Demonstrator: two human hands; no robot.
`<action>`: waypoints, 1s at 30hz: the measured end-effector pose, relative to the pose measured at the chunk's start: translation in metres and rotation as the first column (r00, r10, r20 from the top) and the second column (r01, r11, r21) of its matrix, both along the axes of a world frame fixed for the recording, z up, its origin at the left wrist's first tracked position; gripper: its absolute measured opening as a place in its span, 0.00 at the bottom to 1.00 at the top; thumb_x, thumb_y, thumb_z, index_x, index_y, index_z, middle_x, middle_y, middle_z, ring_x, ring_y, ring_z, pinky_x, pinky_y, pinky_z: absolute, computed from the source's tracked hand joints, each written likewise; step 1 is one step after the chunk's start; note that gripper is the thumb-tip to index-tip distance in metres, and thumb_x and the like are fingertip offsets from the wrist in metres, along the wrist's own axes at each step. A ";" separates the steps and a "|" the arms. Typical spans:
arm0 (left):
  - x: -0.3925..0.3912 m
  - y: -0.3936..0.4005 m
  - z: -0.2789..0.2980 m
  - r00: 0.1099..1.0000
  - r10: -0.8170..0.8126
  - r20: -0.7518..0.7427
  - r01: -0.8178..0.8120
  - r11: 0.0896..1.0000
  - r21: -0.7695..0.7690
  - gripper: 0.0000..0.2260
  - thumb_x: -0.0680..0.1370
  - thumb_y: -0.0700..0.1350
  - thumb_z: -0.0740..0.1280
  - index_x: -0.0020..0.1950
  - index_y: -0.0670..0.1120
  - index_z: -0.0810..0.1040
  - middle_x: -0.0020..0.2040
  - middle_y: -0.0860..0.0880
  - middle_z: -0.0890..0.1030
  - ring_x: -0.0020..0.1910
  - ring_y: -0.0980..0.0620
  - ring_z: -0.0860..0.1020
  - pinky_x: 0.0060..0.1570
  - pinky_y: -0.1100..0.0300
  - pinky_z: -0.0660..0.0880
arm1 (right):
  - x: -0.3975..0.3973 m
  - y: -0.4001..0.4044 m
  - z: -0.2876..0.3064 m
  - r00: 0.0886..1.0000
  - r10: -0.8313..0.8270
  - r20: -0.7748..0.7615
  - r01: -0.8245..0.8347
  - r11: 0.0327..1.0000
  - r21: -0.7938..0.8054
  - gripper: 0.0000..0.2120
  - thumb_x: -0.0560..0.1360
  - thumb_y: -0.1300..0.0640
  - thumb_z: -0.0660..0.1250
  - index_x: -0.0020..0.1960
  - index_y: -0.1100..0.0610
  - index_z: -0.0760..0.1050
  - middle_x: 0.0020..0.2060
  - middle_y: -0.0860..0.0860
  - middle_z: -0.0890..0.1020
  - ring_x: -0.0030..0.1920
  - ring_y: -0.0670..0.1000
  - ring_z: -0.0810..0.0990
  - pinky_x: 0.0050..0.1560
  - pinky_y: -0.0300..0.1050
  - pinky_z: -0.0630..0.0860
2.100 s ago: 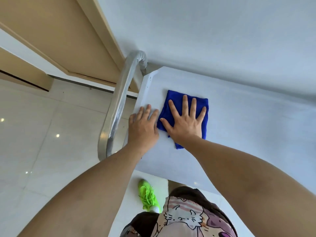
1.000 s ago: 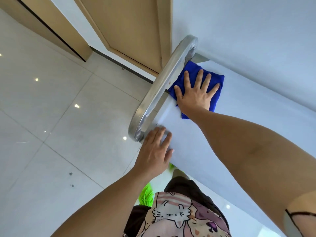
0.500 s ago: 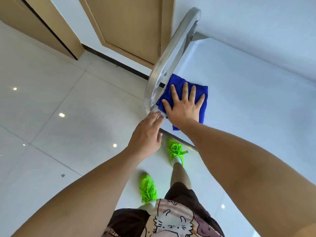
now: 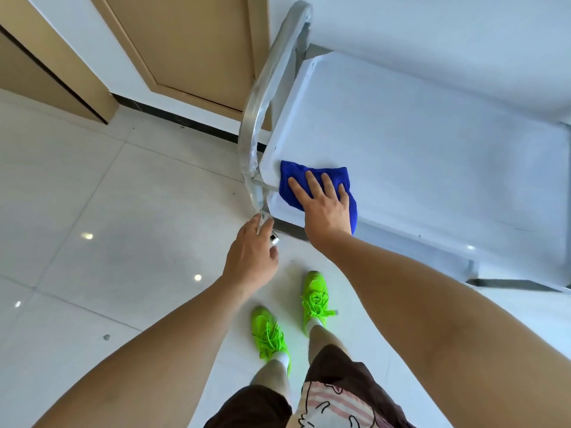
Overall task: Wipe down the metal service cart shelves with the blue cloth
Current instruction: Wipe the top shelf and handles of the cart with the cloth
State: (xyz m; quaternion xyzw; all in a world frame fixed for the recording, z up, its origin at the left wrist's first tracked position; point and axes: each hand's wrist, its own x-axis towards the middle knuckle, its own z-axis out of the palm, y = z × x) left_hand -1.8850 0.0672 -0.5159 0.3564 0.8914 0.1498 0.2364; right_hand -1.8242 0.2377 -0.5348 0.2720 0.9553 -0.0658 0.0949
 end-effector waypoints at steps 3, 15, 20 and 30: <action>0.014 0.004 -0.003 1.000 0.009 0.020 -0.009 1.000 0.016 0.26 0.79 0.46 0.63 0.77 0.46 0.62 0.78 0.44 0.59 0.76 0.45 0.59 0.69 0.53 0.64 | 0.018 0.001 0.005 0.999 0.047 0.012 -0.047 0.998 0.035 0.53 0.69 0.62 0.75 0.81 0.43 0.46 0.81 0.52 0.55 0.78 0.61 0.53 0.75 0.63 0.57; 0.092 0.057 -0.004 0.996 -0.089 -0.027 0.089 0.996 0.006 0.25 0.79 0.46 0.63 0.76 0.46 0.63 0.77 0.43 0.60 0.75 0.44 0.60 0.67 0.51 0.67 | 0.118 0.050 -0.002 1.000 -0.017 0.019 0.016 0.998 0.059 0.58 0.69 0.65 0.72 0.79 0.39 0.34 0.81 0.50 0.45 0.80 0.60 0.41 0.76 0.71 0.43; 0.147 0.112 0.007 0.982 -0.172 -0.077 0.177 0.982 0.072 0.25 0.79 0.45 0.63 0.76 0.47 0.62 0.78 0.44 0.59 0.75 0.45 0.57 0.68 0.51 0.65 | 0.183 0.083 -0.004 0.998 -0.053 0.015 0.052 0.996 0.078 0.57 0.69 0.63 0.72 0.80 0.39 0.35 0.81 0.49 0.46 0.80 0.60 0.43 0.76 0.70 0.45; 0.227 0.179 0.015 0.939 -0.327 -0.109 0.333 0.941 0.052 0.25 0.79 0.46 0.62 0.76 0.47 0.61 0.78 0.43 0.58 0.76 0.45 0.55 0.70 0.51 0.63 | 0.278 0.137 -0.007 0.988 -0.155 -0.007 0.155 0.984 0.089 0.55 0.72 0.61 0.72 0.80 0.39 0.35 0.81 0.49 0.47 0.80 0.59 0.43 0.77 0.69 0.43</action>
